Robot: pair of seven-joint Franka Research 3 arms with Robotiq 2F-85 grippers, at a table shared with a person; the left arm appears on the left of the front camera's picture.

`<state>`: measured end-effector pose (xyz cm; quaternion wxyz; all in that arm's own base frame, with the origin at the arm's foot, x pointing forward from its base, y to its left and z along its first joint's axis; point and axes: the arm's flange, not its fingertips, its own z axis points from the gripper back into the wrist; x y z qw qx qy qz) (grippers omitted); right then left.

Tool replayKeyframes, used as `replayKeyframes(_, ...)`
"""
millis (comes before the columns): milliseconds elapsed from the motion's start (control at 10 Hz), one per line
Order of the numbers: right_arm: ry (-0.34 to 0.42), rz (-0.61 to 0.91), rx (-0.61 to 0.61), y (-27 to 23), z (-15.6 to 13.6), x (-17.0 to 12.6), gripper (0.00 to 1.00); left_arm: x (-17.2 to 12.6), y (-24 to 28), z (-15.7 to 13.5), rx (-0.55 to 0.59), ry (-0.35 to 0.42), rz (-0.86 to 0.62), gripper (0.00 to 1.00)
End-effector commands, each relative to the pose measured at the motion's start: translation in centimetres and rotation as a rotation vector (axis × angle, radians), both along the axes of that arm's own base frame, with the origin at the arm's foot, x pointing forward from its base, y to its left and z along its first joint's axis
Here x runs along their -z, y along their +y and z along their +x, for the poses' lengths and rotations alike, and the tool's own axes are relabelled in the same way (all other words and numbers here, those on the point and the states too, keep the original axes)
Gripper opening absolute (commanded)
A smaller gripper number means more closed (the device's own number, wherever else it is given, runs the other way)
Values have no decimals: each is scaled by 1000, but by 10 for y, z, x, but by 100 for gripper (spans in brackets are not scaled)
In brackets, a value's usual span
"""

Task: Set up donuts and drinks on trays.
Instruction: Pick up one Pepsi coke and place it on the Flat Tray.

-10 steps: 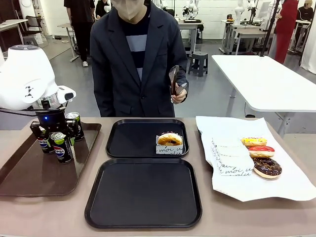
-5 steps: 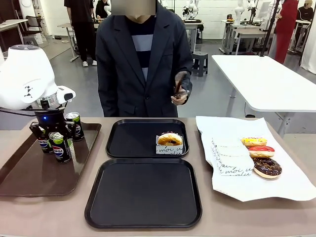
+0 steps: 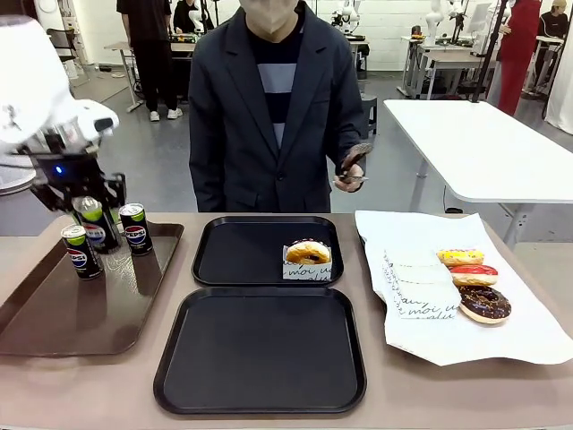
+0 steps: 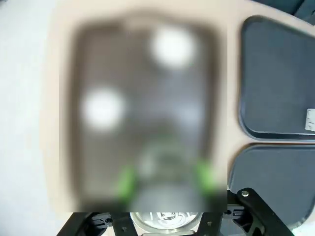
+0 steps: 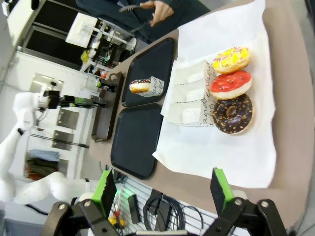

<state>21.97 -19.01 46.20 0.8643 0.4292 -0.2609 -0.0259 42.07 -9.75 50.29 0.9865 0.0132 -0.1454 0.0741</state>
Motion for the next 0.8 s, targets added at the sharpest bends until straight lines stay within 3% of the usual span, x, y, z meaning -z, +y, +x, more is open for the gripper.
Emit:
replayKeyframes(0,-10,9,-10,-2,1,3,100,-24,-2,-20,-43,-35,0,0)
replayKeyframes(100,-10,9,-10,-2,1,3,100,-21,7,-18,-59,-55,143,0)
replayKeyframes(200,-10,9,-10,-2,1,3,100,-22,-1,-14,-6,-28,2,0)
replayKeyframes(400,-10,9,-10,-2,1,3,100,-22,-1,-14,-6,-28,2,0)
replayKeyframes(500,-10,9,-10,-2,1,3,100,-27,2,-20,-13,-32,40,58)
replayKeyframes(700,-10,9,-10,-2,1,3,100,-22,-35,-6,70,-62,18,58)
